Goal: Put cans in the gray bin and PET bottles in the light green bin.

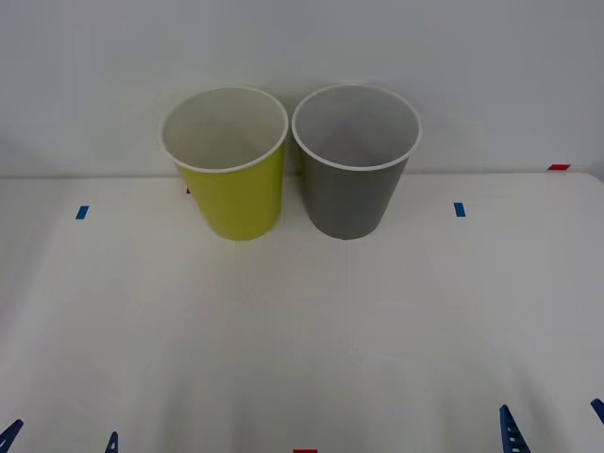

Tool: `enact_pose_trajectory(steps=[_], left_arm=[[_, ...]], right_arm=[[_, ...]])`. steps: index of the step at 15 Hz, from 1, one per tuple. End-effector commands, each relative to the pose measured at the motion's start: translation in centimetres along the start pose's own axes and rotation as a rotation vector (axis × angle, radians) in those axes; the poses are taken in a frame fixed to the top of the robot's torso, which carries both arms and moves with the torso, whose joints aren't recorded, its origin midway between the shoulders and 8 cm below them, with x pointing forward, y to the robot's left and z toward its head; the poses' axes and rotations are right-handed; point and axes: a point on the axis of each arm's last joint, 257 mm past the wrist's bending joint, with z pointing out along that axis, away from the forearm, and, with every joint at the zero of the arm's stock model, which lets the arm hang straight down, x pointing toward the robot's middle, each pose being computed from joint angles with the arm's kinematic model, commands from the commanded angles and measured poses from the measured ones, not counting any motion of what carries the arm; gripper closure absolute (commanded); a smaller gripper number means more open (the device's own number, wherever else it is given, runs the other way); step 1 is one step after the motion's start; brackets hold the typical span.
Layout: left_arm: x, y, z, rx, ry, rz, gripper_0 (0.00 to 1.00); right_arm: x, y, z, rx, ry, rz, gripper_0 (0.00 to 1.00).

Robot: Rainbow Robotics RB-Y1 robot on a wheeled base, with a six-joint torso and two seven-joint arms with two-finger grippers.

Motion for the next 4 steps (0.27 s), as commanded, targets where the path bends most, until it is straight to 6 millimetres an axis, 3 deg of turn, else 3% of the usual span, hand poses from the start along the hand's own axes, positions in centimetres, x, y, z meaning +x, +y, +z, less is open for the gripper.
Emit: enact_pose_trajectory(steps=[1,4], left_arm=[[0.01,0.00,0.00,0.000,0.000,0.000,0.00],[0.01,0.00,0.00,0.000,0.000,0.000,0.00]], right_arm=[[0.00,0.00,0.00,0.000,0.000,0.000,0.00],[0.00,0.00,0.00,0.000,0.000,0.000,0.00]])
